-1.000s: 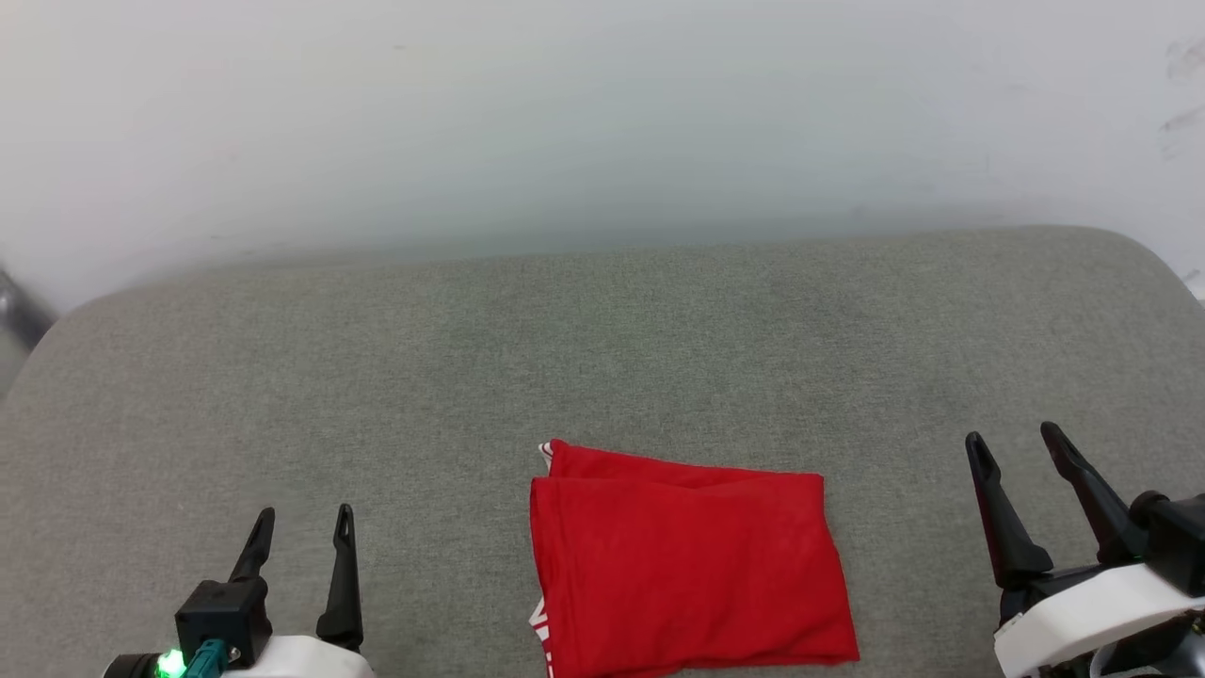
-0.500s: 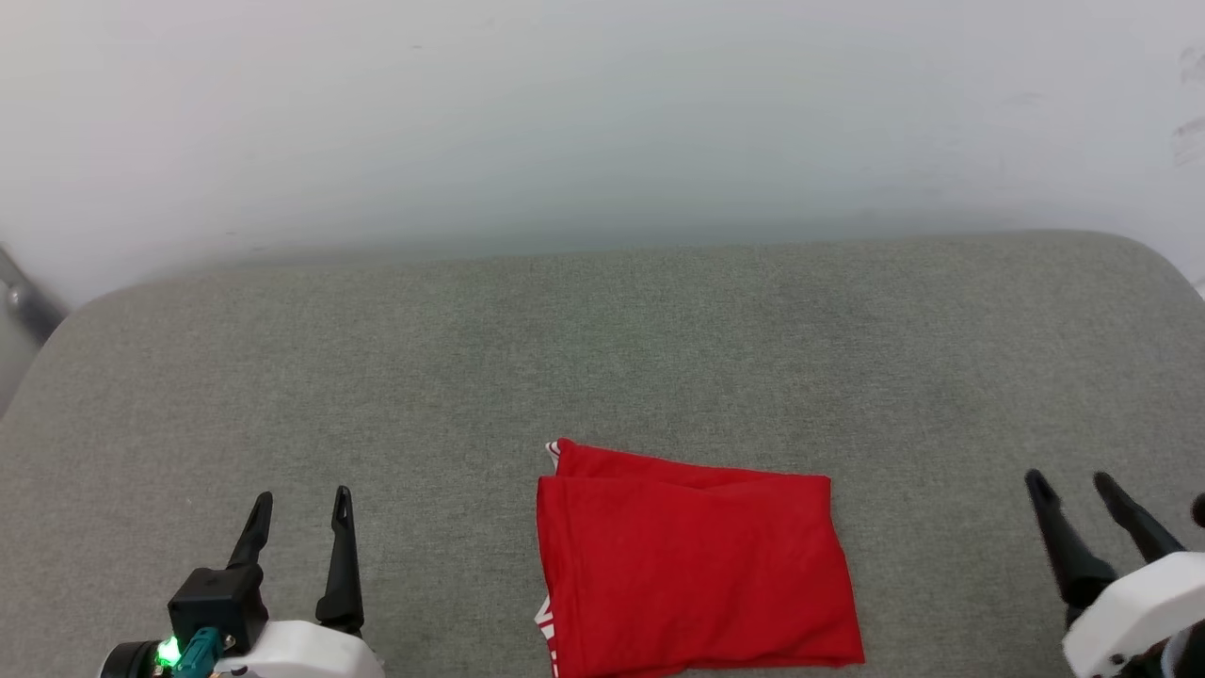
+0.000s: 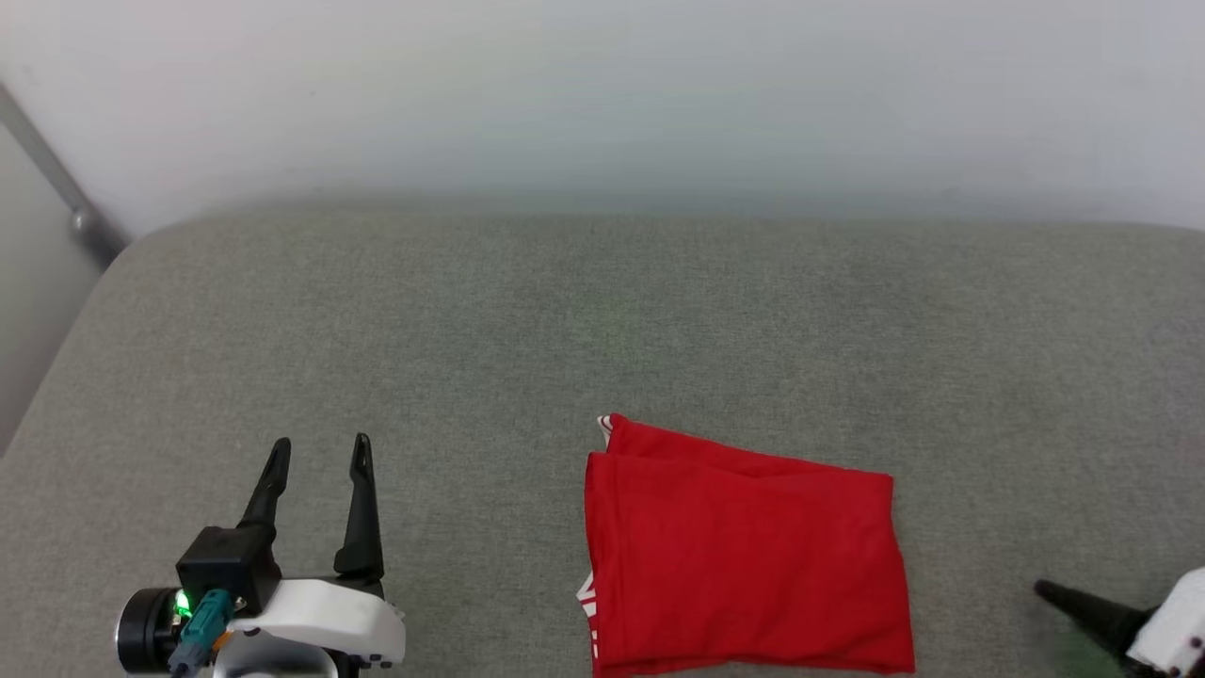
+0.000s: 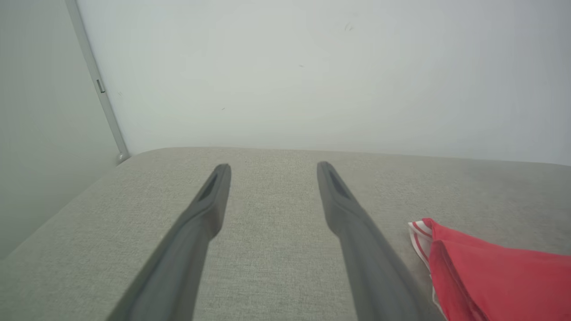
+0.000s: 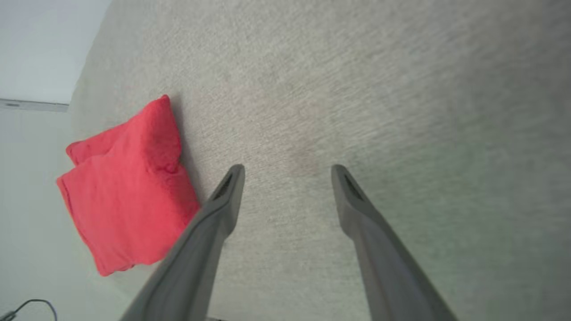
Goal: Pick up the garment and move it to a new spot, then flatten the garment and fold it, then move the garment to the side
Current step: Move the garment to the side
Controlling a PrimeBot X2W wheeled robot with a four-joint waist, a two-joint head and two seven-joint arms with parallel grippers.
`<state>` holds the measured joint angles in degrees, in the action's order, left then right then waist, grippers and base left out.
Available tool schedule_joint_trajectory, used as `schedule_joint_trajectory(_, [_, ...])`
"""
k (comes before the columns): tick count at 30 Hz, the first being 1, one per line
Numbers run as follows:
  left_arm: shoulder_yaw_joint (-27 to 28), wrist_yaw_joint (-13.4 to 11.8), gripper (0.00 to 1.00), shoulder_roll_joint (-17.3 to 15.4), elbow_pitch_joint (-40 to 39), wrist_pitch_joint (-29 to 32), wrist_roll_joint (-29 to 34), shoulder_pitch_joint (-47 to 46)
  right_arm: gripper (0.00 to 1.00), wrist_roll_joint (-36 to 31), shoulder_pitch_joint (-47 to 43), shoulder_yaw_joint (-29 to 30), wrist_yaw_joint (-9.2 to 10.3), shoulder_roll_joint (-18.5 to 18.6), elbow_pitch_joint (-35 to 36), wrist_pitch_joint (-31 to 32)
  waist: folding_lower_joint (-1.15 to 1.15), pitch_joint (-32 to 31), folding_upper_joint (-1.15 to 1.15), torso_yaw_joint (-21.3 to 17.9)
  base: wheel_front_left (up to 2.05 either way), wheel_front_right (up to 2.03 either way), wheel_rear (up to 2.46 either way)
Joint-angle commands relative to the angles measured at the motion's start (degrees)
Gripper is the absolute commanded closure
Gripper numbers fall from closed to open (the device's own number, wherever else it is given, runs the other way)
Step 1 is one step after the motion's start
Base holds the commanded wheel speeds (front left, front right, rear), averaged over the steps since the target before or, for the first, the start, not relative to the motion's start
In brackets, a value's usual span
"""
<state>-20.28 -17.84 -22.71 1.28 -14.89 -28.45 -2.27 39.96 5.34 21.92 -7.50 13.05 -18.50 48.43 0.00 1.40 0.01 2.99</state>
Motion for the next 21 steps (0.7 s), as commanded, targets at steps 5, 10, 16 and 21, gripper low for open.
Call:
schedule_joint_trajectory(5, [-0.18, 1.61, 0.0, 1.14, 1.19, -0.37, 0.3, -2.66, 0.0, 9.41, 4.0, 3.24, 0.02, -7.55, -5.58, 10.85, 0.0, 3.41, -0.01, 3.73, 0.0, 0.0, 0.0])
schedule_joint_trajectory(10, [-0.01, 2.79, 0.0, 1.83, 2.07, -0.4, 1.02, -4.58, 0.0, 14.58, 9.36, 4.59, 0.02, -9.93, -10.48, 14.31, 0.0, 5.84, -0.01, 5.41, 0.0, 0.0, 0.0])
schedule_joint_trajectory(16, [0.21, 4.04, 0.0, 2.81, 2.98, -0.4, 2.2, -6.41, 0.94, 16.27, 11.92, 3.01, 0.03, -10.44, -15.58, 14.42, 0.0, 7.02, -0.01, 6.85, 0.0, 0.0, 0.0])
schedule_joint_trajectory(21, [0.94, 4.41, 0.0, 3.14, 3.43, -0.41, 3.07, -5.41, 1.0, 15.0, 11.94, 0.36, 0.02, -10.22, -13.98, 12.27, 0.0, 6.05, -0.01, 6.28, 0.0, 0.0, 0.0])
